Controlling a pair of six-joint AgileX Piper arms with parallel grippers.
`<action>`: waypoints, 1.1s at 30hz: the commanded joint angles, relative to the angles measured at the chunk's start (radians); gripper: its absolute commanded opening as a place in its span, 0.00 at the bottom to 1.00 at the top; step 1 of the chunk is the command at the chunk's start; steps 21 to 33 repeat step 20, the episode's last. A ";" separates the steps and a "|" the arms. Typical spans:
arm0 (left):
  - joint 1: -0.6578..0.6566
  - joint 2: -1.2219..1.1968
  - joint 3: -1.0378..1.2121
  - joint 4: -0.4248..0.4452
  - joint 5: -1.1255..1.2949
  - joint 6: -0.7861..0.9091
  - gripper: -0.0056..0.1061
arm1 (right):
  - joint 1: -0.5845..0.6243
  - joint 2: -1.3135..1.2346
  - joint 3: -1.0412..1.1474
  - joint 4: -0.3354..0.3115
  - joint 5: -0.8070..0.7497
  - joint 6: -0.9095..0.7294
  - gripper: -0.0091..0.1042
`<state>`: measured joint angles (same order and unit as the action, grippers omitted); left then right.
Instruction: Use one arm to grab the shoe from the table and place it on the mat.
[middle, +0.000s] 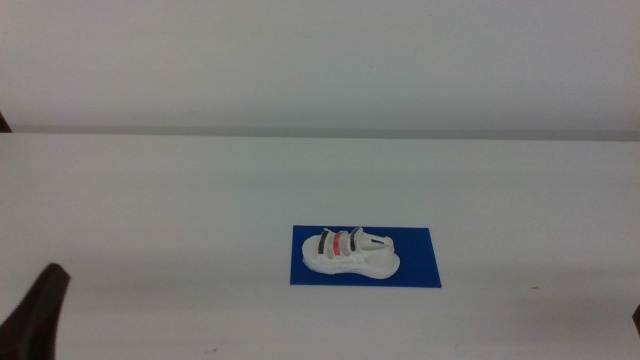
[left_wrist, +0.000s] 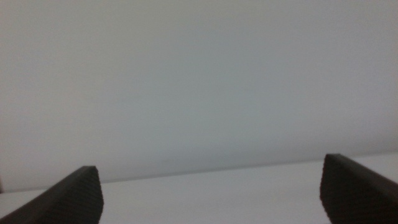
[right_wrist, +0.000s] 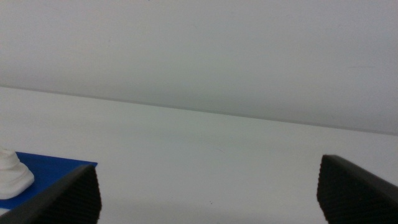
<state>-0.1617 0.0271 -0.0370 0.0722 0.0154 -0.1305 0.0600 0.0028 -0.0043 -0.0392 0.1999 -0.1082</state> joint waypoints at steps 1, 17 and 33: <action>0.036 -0.039 0.016 -0.027 0.002 -0.016 0.89 | 0.000 -0.038 0.043 0.000 -0.007 0.000 0.90; 0.070 -0.063 0.074 -0.029 0.091 -0.027 0.89 | 0.000 -0.038 0.043 0.000 -0.007 0.000 0.90; 0.070 -0.063 0.074 -0.029 0.081 -0.027 0.89 | 0.000 -0.038 0.043 0.000 -0.007 0.000 0.90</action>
